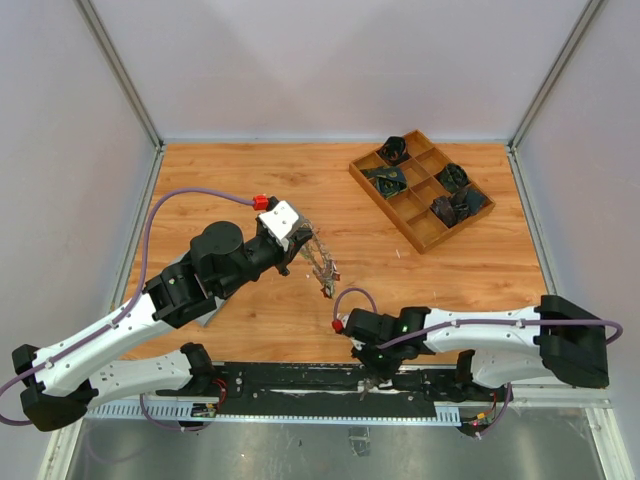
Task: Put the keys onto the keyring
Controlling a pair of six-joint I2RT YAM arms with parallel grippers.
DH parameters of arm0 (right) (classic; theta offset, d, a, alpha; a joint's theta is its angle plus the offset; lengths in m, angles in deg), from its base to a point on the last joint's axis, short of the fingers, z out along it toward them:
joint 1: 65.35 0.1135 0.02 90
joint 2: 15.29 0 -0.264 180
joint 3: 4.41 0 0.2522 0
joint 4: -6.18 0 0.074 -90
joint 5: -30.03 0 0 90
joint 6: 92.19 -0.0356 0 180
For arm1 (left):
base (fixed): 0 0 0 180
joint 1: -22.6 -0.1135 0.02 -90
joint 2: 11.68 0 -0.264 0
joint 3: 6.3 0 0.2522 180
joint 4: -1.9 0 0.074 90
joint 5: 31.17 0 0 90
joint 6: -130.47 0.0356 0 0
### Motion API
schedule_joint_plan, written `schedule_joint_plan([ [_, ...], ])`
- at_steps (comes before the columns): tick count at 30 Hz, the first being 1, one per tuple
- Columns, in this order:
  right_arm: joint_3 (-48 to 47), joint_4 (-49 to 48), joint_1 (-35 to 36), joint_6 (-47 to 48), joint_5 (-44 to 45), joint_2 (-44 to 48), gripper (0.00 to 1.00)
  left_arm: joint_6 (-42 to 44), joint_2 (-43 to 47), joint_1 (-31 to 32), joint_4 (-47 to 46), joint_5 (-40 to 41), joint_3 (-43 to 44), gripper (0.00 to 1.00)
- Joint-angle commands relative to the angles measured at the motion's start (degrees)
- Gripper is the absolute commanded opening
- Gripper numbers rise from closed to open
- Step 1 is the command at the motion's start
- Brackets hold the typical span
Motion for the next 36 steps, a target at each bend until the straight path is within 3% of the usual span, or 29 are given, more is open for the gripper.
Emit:
schedule_joint_plan([
  [1, -2.8, 5.8, 0.5, -0.6, 8.0, 4.1, 0.01, 0.1, 1.0, -0.1, -4.3, -0.2, 0.5, 0.01],
  [16, -5.4, 7.0, -3.4, 0.6, 10.5, 9.8, 0.01, 0.5, 1.0, 0.0, -4.4, -0.1, 0.9, 0.0],
  [30, -18.7, 5.3, -4.2, 21.1, 22.2, 21.6, 0.0, 1.6, 0.9, -0.1, -6.7, -4.3, -0.2, 0.0],
  [36, -20.0, 7.5, -8.3, 21.2, 22.5, 21.3, 0.0, 1.5, 1.2, -0.1, -7.1, -3.7, -0.9, 0.0],
])
